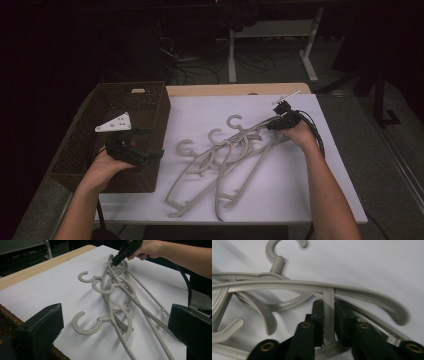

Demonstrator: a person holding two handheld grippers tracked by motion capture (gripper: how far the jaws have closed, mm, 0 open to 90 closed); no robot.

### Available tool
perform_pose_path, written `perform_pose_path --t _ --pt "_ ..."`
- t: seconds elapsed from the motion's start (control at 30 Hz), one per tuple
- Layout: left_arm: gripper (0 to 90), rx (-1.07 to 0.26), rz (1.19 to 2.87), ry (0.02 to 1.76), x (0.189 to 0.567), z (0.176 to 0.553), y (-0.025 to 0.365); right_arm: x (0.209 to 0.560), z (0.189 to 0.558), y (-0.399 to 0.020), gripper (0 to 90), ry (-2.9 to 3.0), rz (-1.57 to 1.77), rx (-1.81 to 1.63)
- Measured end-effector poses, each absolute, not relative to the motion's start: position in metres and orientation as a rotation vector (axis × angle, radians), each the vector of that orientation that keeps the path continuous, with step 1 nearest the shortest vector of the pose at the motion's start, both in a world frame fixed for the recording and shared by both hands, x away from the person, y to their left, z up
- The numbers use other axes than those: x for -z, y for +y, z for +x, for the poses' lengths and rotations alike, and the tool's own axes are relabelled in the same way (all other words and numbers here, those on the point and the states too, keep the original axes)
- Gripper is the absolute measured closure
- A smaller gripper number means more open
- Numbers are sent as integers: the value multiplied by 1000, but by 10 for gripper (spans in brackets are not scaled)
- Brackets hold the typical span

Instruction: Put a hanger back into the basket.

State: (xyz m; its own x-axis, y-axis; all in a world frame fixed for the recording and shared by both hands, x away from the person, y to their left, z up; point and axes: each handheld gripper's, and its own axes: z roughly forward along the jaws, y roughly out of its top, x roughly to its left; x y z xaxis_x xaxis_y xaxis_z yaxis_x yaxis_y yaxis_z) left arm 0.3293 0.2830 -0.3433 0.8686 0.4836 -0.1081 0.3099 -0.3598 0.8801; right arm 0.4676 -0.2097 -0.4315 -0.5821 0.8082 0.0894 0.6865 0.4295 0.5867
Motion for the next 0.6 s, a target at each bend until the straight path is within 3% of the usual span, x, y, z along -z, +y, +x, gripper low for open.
perform_pose_path --t 0.1,0.23,0.47,0.6 --pt "0 -213 1977 582 343 329 282 429 464 -211 639 2450 1315 -895" --pt "0 -209 1983 582 343 328 281 417 454 -214 636 2410 1298 -943" --pt "0 -223 1985 599 341 327 278 403 430 -218 866 2389 1281 -1006" --pt "0 -257 1994 610 334 321 269 403 415 -219 889 2375 1288 -1020"
